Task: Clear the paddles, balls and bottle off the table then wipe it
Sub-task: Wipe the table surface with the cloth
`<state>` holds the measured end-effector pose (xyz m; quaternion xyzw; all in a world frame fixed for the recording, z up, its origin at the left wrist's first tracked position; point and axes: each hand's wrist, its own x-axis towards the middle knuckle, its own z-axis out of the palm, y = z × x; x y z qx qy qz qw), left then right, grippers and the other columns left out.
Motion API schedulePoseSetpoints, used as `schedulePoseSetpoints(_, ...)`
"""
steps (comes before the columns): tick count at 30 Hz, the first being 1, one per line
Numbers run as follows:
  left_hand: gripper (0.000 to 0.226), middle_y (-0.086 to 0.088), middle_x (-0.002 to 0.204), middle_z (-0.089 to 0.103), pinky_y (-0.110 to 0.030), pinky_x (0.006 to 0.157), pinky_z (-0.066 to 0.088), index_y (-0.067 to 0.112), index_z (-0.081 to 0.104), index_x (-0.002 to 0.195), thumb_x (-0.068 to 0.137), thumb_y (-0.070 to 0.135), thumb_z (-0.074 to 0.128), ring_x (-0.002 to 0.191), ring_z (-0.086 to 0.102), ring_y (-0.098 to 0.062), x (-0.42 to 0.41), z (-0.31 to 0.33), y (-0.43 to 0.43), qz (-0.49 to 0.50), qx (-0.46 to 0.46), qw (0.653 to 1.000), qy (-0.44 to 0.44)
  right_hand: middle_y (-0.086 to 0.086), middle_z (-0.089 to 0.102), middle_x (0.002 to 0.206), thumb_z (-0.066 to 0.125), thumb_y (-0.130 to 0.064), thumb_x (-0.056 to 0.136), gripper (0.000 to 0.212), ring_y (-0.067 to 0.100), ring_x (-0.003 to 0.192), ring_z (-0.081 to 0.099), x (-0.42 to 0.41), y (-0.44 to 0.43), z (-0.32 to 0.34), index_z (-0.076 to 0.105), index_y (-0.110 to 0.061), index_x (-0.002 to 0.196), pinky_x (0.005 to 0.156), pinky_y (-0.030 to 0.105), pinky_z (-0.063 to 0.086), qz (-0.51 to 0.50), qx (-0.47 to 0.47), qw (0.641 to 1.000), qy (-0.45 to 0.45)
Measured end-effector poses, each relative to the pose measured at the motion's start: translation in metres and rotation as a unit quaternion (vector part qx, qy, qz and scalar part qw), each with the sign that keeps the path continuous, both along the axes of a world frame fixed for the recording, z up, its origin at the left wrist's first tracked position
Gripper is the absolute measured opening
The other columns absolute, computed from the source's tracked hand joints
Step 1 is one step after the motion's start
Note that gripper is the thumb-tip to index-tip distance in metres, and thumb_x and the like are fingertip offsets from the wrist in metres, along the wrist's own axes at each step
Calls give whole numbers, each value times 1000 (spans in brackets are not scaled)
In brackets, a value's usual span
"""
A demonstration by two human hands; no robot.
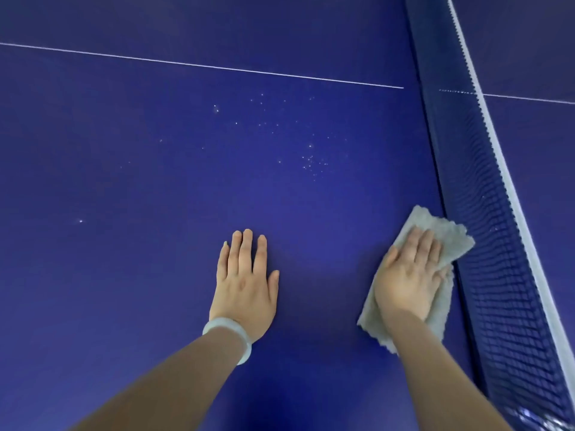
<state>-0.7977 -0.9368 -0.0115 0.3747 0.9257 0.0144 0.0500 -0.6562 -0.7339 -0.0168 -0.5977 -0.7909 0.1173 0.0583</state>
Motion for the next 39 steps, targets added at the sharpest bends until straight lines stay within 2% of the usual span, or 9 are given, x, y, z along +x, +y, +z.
schedulePoseSetpoints(3,64,-20,154,32,-51,119,23,5,35,149,99,41,18,146,25,-36,0,2,-1,-3,-4,1000,-8,8,7,164,14,-36,102,60,24,152,4,-10,-52,-2,9,-13,157,122,52,3,82,13,996,-17)
schedulePoseSetpoints(6,63,-22,149,39,-53,117,27,3,42,145,98,40,22,143,32,-38,-1,5,0,0,12,1000,-20,2,-6,165,14,-38,102,60,19,151,-9,-32,-48,-4,-2,-18,157,123,48,-4,157,13,987,-42)
schedulePoseSetpoints(10,55,-20,138,47,-52,111,36,1,53,132,98,38,32,131,45,-39,-13,11,24,3,96,995,-29,-1,-8,165,16,-38,102,61,17,151,-12,-46,-6,-5,-3,-20,157,123,47,-7,145,19,988,-40)
schedulePoseSetpoints(13,54,-22,148,37,-48,118,25,0,43,142,100,34,40,141,32,-38,-36,11,57,35,107,993,-25,-1,-5,165,19,-36,103,60,17,151,-11,-52,12,-5,0,-20,158,122,47,-7,109,13,994,-23)
schedulePoseSetpoints(18,66,-19,160,15,-44,123,6,3,20,153,101,43,29,150,7,-34,-66,3,94,128,68,988,-44,-3,-1,165,22,-35,103,59,16,152,-8,-54,36,-7,3,-22,158,122,45,-7,71,12,997,5)
schedulePoseSetpoints(24,72,-20,160,16,-46,123,7,3,20,153,96,45,8,150,8,-34,-65,0,99,144,35,989,-7,-1,8,165,24,-34,103,58,16,152,0,-65,89,-8,10,-21,157,123,44,-3,66,24,997,24)
schedulePoseSetpoints(29,74,-18,161,14,-45,123,5,4,18,154,94,45,3,151,6,-32,-65,3,101,146,30,989,-15,3,12,164,23,-32,103,57,19,152,6,-91,159,-3,14,-17,157,123,46,7,96,29,995,2)
schedulePoseSetpoints(36,69,-16,162,13,-45,123,6,7,15,155,98,43,-1,151,4,-30,-65,-3,101,151,18,988,-8,6,9,165,20,-31,105,56,21,152,4,-163,238,0,12,-15,157,123,47,6,134,7,991,-18)
schedulePoseSetpoints(39,70,-16,161,17,-44,123,7,6,18,154,98,43,-3,151,8,-31,-65,-3,101,152,13,988,0,5,12,164,22,-29,105,53,19,151,7,-187,227,5,15,-15,157,121,47,8,236,19,971,-29)
